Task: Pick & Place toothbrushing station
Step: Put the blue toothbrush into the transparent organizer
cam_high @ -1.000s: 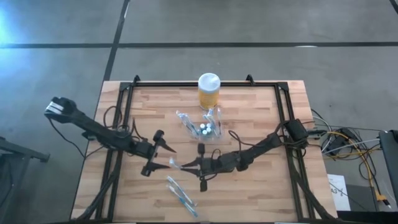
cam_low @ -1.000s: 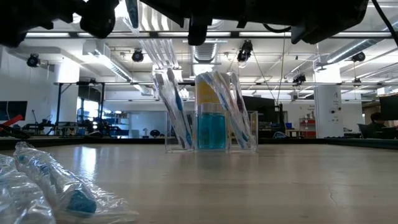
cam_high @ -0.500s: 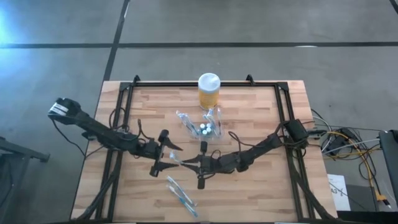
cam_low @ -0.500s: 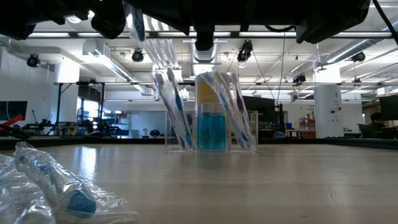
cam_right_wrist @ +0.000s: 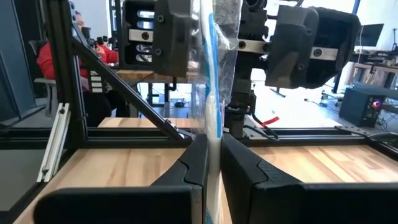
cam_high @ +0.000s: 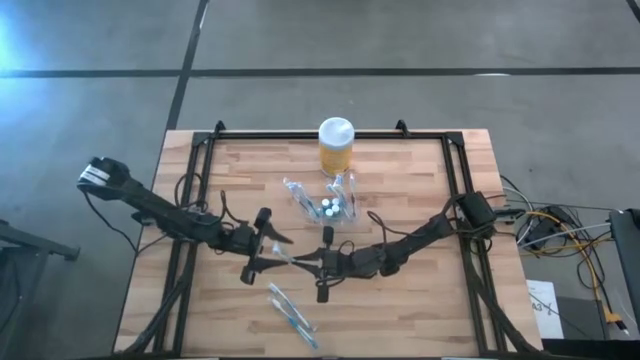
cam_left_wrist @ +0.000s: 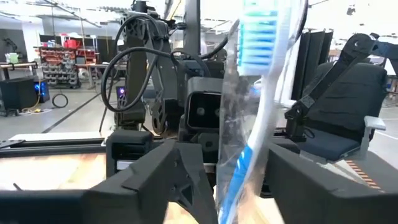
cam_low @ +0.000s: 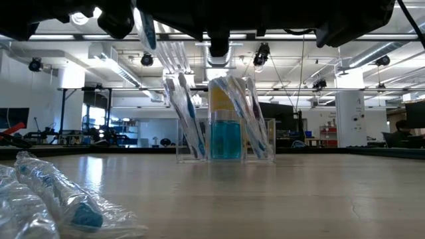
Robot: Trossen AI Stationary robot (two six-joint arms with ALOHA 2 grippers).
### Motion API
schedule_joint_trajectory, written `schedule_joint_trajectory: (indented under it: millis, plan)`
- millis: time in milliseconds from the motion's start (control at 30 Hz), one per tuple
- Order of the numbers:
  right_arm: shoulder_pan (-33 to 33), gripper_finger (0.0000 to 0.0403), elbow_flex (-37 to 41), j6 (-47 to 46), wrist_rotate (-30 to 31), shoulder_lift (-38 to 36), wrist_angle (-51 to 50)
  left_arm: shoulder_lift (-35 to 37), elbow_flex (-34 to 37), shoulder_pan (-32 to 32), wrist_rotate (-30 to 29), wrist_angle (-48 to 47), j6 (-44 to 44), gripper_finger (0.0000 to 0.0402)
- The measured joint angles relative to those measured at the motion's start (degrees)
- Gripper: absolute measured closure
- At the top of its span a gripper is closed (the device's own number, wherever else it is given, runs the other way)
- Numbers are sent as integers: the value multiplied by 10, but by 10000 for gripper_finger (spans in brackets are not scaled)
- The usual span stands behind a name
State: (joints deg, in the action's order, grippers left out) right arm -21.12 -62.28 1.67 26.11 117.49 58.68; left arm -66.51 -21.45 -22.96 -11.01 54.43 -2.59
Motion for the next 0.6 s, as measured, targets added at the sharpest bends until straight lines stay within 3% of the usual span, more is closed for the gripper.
schedule_joint_trajectory:
  millis: [167,333,600]
  plan:
    - [0,379,0,-2,0,0,-2,-8,-1,0,12,0,3,251]
    - [0,377,0,-53,-5,0,-14,-10,-4,0,35,-4,18,369]
    - [-6,310,1,-62,0,0,-21,33,3,0,48,-42,27,374]
